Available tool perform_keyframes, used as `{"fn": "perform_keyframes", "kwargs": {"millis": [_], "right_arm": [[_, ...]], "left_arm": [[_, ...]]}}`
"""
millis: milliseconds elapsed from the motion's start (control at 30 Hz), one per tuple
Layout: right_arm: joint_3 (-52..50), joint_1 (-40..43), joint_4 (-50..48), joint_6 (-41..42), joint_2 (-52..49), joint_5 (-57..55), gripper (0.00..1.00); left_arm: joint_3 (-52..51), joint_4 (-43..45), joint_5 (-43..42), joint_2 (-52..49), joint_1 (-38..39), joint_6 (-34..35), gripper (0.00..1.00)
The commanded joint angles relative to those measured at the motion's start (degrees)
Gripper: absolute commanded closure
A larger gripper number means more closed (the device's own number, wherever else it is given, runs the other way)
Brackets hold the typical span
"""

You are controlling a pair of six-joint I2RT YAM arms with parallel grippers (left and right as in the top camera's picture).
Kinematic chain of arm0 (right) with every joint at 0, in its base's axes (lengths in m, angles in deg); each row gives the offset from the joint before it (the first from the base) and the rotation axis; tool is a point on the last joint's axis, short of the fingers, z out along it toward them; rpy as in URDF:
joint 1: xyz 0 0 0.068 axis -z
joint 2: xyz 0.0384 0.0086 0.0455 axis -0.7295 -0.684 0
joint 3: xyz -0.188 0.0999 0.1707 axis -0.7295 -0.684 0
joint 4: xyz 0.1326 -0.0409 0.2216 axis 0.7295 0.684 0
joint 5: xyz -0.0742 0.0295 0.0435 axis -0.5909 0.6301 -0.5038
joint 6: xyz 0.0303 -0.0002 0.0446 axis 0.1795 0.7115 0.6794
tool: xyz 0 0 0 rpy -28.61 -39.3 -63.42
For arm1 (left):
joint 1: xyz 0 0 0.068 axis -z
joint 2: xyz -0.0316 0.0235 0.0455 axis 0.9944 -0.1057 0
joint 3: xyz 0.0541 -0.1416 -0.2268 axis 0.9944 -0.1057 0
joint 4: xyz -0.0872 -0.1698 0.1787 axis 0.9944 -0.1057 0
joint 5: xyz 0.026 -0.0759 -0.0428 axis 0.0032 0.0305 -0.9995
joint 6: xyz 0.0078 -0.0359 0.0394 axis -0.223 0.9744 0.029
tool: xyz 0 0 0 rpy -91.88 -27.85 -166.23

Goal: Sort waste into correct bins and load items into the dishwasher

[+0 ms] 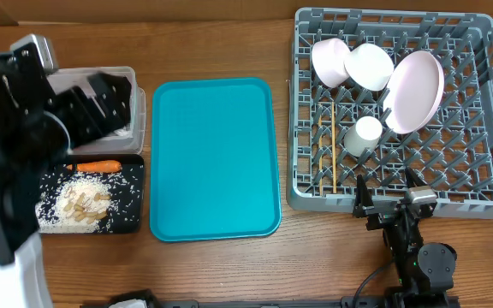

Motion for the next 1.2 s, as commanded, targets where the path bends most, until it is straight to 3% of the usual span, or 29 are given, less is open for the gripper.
{"fn": "perform_keyframes", "kwargs": {"millis": [0, 333, 467, 600, 767, 933, 1167], "right_arm": [[-0.61, 0.28, -0.15, -0.37, 0.63, 0.09, 0.0], [-0.61, 0.28, -0.15, -0.37, 0.63, 0.09, 0.0], [-0.61, 0.28, -0.15, -0.37, 0.63, 0.09, 0.0], [-0.61, 0.28, -0.15, -0.37, 0.63, 0.09, 0.0], [-0.61, 0.28, -0.15, -0.37, 0.63, 0.11, 0.0], [-0.61, 0.28, -0.15, -0.37, 0.63, 0.09, 0.0], [-0.61, 0.28, -0.15, -0.37, 0.63, 0.09, 0.0]], "left_arm": [[1.07, 0.02, 0.15, 4.59, 1.68, 0.61, 0.0], [-0.02, -13.27, 0.2, 9.99, 1.9, 0.57, 0.0], [-3.87, -14.75, 0.17, 11.56, 1.9, 0.59, 0.0], [-11.15, -14.29, 0.22, 14.14, 1.9, 0.59, 0.0], [-28.74, -13.44, 0.59, 19.17, 1.88, 0.61, 0.0], [-41.81, -1.68, 1.64, 23.1, 1.88, 0.61, 0.0], [-62.9, 28.89, -0.35, 30.25, 1.9, 0.66, 0.0]]}}
